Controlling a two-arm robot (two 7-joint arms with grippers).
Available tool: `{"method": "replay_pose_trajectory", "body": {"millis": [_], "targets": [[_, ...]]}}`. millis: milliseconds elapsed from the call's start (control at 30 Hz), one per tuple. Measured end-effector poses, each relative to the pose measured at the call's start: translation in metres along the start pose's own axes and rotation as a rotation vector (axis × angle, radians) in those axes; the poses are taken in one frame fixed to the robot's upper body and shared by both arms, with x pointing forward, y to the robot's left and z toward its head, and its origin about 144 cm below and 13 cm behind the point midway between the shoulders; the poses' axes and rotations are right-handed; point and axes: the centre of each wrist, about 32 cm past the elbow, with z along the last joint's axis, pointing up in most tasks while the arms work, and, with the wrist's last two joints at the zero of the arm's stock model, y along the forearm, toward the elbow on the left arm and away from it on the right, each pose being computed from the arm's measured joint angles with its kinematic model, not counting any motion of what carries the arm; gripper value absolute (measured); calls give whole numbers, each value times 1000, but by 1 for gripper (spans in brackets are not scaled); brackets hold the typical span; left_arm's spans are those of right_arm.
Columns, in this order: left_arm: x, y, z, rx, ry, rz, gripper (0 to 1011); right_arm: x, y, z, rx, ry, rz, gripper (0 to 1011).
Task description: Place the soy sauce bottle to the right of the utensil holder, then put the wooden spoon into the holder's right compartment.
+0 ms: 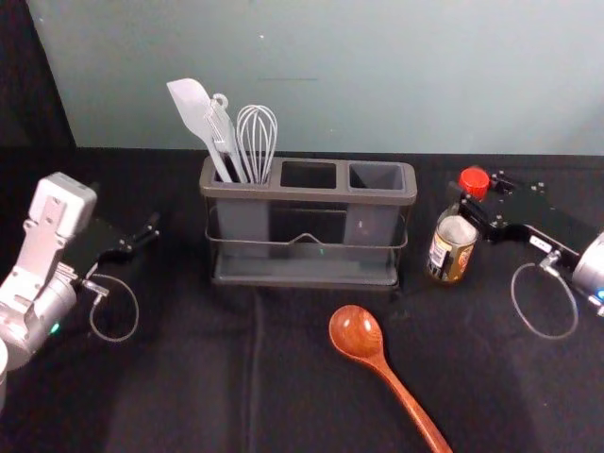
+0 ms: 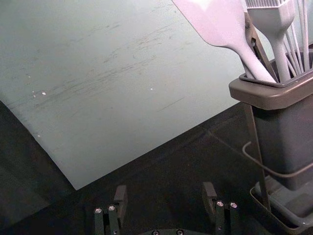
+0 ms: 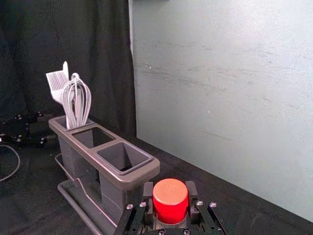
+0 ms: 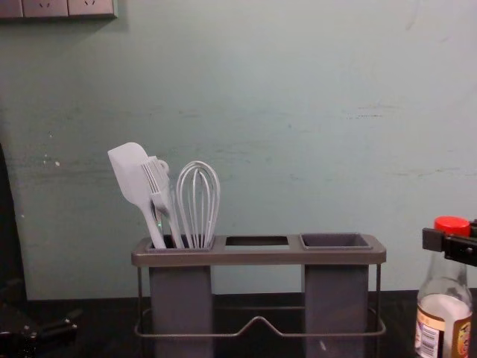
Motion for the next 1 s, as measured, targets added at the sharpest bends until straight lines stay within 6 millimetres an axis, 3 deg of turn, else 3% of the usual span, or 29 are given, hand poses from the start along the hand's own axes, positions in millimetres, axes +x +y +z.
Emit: {"method": "replay_pose_trajectory", "body": {"millis": [1000], "targets": [[0, 0, 0, 0, 0, 0, 1005, 1, 17, -7, 16, -25, -1, 392]]}}
